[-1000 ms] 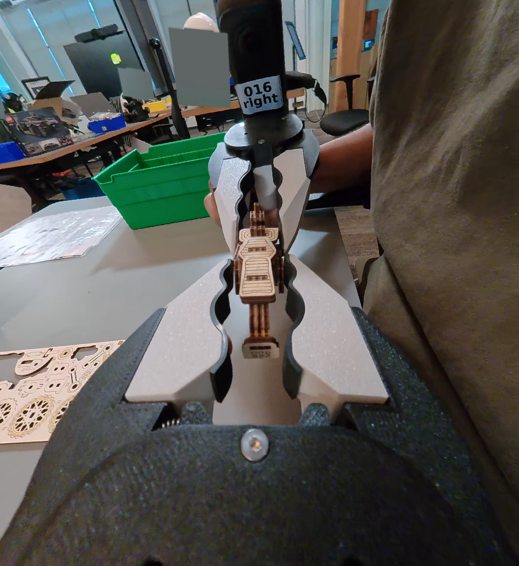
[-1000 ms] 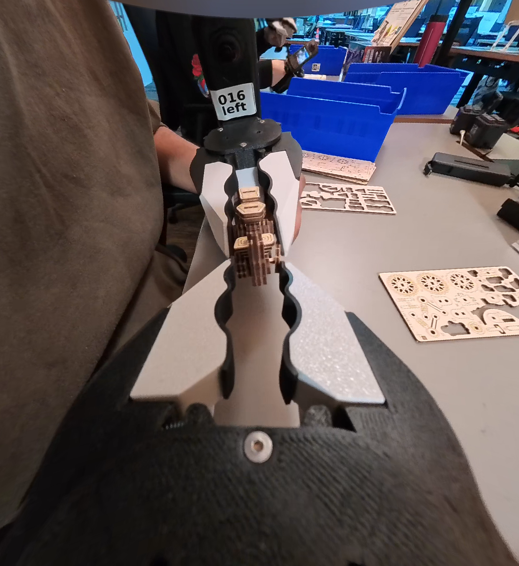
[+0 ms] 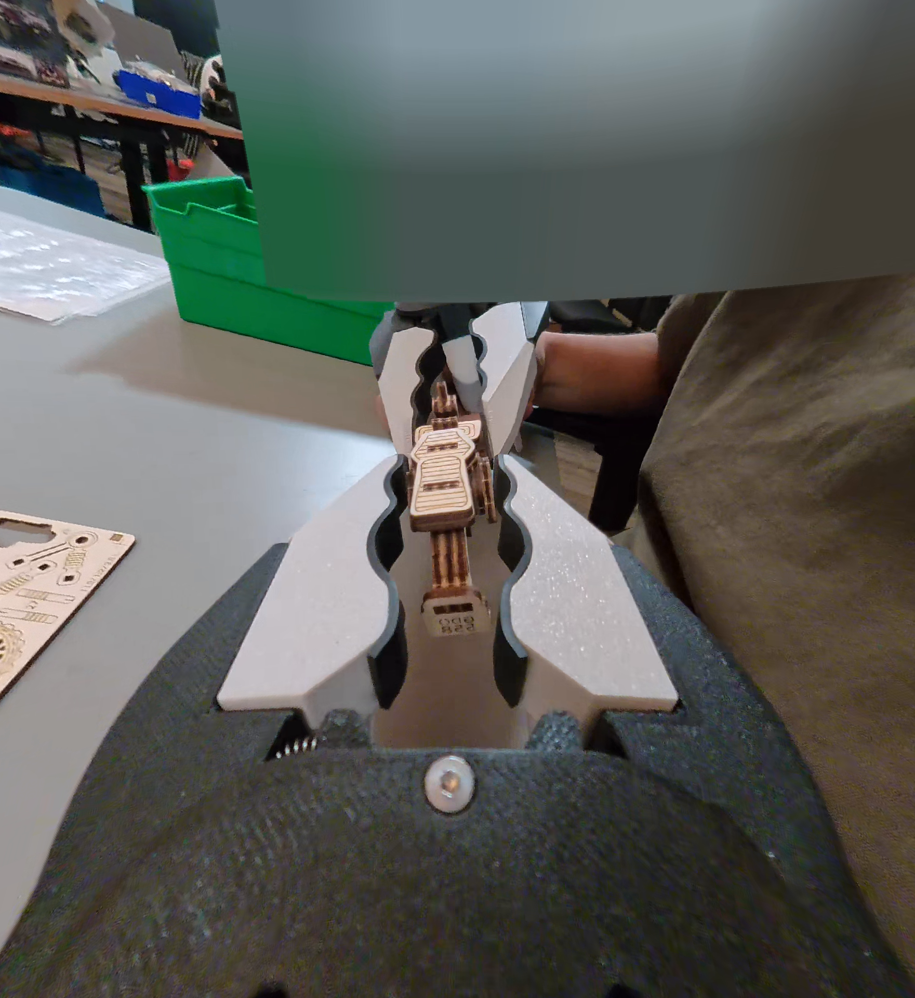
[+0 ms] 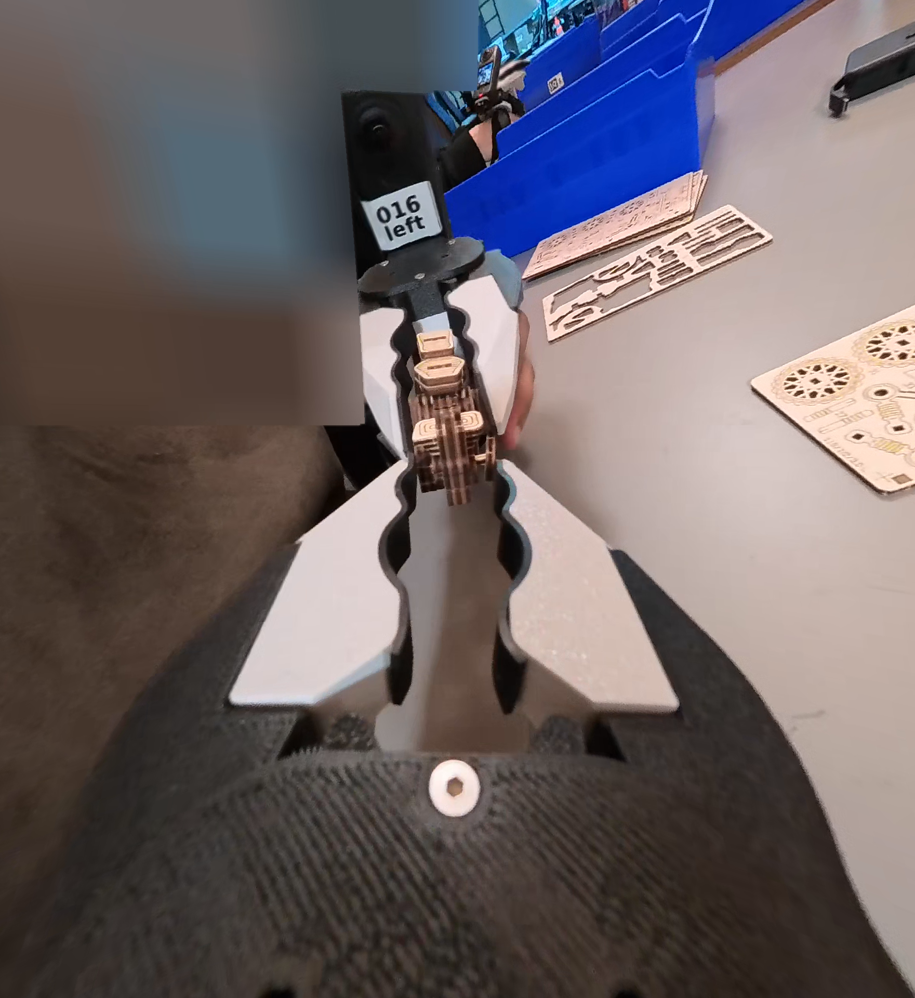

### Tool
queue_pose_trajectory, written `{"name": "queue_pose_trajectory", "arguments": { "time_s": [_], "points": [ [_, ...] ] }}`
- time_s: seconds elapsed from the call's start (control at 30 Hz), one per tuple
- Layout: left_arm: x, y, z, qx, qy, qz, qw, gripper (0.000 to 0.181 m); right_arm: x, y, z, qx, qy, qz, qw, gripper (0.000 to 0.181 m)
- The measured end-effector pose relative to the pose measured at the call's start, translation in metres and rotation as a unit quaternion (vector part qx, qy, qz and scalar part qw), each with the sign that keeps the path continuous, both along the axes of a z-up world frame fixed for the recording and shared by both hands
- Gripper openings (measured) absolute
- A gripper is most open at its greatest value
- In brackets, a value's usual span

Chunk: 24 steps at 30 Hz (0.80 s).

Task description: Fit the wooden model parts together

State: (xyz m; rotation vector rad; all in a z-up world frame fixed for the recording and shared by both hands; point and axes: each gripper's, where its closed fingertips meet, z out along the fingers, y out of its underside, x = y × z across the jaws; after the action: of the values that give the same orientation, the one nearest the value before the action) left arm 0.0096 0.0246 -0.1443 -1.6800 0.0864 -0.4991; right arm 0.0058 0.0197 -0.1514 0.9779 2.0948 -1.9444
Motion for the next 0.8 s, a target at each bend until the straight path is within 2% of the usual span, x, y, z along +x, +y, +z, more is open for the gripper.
{"name": "queue_pose_trajectory", "arguments": {
  "time_s": [0.27,0.47,0.6,0.8],
  "points": [
    [-0.0010,0.0009,-0.0008,-0.004,0.001,0.007,1.000,0.029,0.0005,0.0006,0.0006,0.012,0.026,-0.005,1.000,0.026],
    [-0.0012,0.0015,0.0016,-0.001,-0.016,0.007,1.000,0.028,0.0039,0.0003,0.0046,0.008,0.045,0.003,0.999,0.033],
    [-0.0007,0.0012,0.0029,-0.001,-0.030,0.003,1.000,0.028,0.0022,0.0010,0.0038,0.018,0.056,-0.004,0.998,0.027],
    [0.0005,0.0010,0.0044,0.001,-0.038,-0.002,0.999,0.028,0.0037,0.0012,0.0049,0.018,0.062,0.000,0.998,0.026]
  ]
}}
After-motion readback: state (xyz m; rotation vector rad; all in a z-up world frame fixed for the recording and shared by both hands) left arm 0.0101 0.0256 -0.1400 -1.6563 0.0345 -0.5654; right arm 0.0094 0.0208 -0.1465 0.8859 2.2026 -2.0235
